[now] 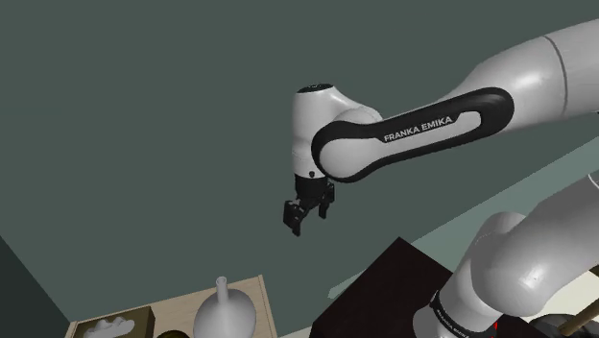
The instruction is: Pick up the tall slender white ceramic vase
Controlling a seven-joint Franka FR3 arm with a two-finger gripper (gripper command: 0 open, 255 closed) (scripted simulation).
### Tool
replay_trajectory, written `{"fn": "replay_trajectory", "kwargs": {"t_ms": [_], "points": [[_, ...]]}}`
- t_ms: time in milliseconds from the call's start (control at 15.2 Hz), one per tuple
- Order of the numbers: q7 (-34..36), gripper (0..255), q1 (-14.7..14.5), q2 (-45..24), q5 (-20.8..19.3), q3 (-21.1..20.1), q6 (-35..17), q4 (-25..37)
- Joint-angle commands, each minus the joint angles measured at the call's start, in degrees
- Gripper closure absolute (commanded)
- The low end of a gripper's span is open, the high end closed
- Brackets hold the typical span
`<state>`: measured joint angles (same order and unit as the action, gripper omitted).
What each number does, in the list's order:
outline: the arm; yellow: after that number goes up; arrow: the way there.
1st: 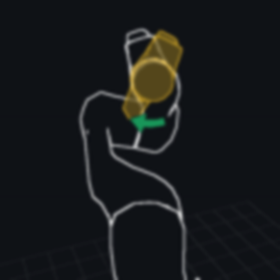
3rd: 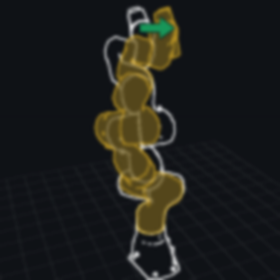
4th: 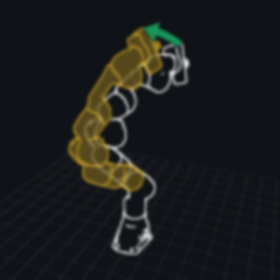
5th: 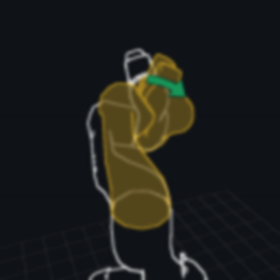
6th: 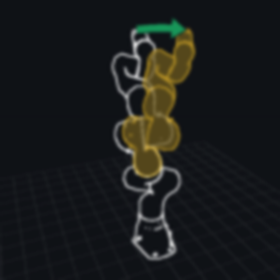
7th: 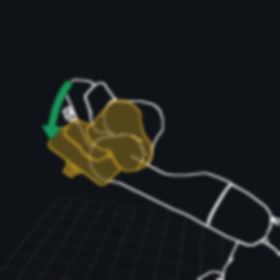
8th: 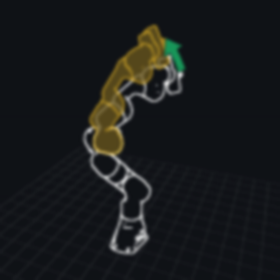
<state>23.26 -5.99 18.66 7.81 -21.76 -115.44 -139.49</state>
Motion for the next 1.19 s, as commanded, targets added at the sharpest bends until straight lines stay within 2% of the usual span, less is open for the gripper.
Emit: {"fn": "replay_trajectory", "kwargs": {"t_ms": [0,264,594,1122], "points": [[3.2,0,-0.4,-4.0,-0.1,-2.1,-2.8,1.5],[9.3,0,-0.9,-12.5,-2.4,-5.2,-7.5,5.6],[17.7,0,-2.5,-24.0,-7.9,-7.4,-11.9,12.4],[29.3,0,-9.3,-42.3,-17.4,-5.8,-14.6,27.3]]}}
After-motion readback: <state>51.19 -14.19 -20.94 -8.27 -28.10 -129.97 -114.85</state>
